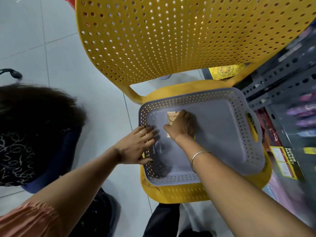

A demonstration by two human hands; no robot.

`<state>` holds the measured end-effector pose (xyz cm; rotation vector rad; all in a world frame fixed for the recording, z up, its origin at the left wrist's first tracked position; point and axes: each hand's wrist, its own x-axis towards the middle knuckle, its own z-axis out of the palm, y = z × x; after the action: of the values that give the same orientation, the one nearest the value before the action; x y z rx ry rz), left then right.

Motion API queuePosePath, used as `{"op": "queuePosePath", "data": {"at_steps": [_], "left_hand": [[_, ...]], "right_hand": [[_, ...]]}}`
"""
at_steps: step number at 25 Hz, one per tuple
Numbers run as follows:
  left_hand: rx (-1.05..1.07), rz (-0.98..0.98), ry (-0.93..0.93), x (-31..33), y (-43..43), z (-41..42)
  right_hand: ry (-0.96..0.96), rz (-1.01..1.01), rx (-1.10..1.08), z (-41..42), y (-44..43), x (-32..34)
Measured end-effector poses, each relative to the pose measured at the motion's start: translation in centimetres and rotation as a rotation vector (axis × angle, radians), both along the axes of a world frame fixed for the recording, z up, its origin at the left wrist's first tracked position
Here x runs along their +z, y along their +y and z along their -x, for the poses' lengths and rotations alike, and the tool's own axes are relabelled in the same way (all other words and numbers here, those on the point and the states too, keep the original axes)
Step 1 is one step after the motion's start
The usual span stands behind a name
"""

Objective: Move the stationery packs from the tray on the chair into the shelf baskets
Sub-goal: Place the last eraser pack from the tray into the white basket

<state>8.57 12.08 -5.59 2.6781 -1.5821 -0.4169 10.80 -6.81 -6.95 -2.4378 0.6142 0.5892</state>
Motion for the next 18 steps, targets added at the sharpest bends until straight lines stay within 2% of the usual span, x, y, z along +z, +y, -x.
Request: {"op": "queuePosePath", "data": {"at_steps": [3,7,9,14,18], "left_hand": [[0.0,-0.009,-0.01,-0.1,0.1,0.0],[-0.006,-0.02,-0.02,0.1,0.0,0.0],[0.012,-0.024,-0.036,0.5,-0.2,0.1],[-0.018,-0.072,-0.039,4.6,-3.5,0.3],[-0.081,0.023,-0.138,12.5,-10.4,-2.8]], "right_hand": [[-0.008,0.058,0.041,0.3,-0.7,0.2],[0.029,-0.007,0.011,1.0,-2.2,1.5],[-0.017,-0.015,-0.024,1.2,-3.9,3.7],[-0.219,0.061,0.024,1.5,-10.3,13.8],[-0.384,0.172,-0.044,3.1,-15.0,25.5]]}}
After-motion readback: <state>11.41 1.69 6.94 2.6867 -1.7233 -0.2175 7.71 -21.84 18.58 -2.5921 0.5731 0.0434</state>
